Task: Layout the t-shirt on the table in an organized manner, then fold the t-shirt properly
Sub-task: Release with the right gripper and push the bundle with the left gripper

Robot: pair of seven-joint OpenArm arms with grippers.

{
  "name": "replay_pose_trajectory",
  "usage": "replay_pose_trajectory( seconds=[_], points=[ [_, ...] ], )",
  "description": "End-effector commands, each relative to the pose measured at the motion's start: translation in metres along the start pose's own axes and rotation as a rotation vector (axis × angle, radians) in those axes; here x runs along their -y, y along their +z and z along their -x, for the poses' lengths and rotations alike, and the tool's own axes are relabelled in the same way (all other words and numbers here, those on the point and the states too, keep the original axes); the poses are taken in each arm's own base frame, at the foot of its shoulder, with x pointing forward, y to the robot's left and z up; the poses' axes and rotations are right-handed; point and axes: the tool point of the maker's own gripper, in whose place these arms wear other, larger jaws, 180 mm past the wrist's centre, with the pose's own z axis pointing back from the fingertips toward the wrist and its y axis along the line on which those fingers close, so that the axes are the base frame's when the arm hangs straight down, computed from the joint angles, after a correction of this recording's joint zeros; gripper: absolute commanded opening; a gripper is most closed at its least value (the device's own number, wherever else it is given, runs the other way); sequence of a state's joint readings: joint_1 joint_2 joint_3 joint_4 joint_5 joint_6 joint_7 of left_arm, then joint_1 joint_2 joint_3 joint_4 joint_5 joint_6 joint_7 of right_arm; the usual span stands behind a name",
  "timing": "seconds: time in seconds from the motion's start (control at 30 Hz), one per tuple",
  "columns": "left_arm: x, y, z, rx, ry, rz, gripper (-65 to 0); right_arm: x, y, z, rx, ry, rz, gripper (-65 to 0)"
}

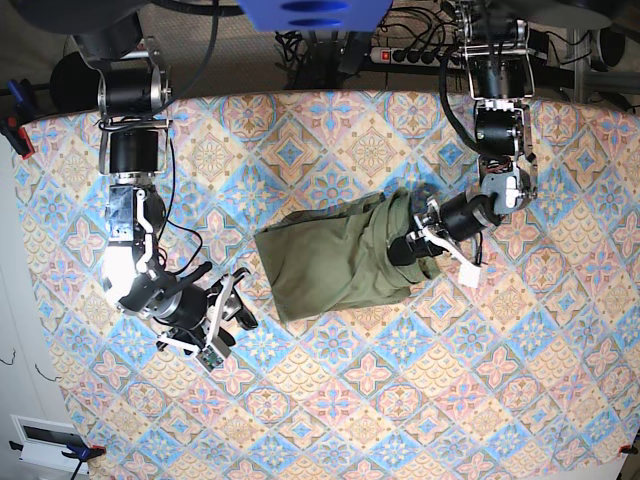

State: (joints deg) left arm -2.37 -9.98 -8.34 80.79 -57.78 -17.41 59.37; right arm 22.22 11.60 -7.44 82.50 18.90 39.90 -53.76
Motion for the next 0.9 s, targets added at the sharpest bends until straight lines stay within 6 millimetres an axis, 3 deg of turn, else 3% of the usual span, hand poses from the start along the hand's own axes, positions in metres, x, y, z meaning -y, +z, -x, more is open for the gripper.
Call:
replay_pose_trajectory(
  seconds=[0.0,0.23,0.4,0.5,0.7,0.87],
  points=[
    [0.022,-0.005,-0.019,0.048,-0.030,0.064,-64.6,0.008,0.007,-0.023,0.065,0.020,0.014,-38.7],
    [0.061,-0.031,-0.029,0.082,-0.011,0.164,-65.0,0.009,0.007,-0.023,0.063,0.018,0.018,-38.7],
    [0.047,-0.051,-0.032,0.080,0.056,0.143,-65.0,0.008,0.015,-0.037,0.096,0.051,0.031,-38.7],
    [0.043,-0.049,-0.035,0.094,0.054,0.134,-65.0,0.007,0.016,-0.039,0.103,0.057,0.033,-38.7],
    [0.017,-0.028,-0.052,0.130,0.050,0.074,-65.0,0.006,0.014,-0.038,0.098,0.054,0.028,-38.7],
    [0.014,-0.029,-0.047,0.108,0.047,0.063,-65.0,0.002,0.012,-0.037,0.091,0.063,0.018,-38.7]
  ],
)
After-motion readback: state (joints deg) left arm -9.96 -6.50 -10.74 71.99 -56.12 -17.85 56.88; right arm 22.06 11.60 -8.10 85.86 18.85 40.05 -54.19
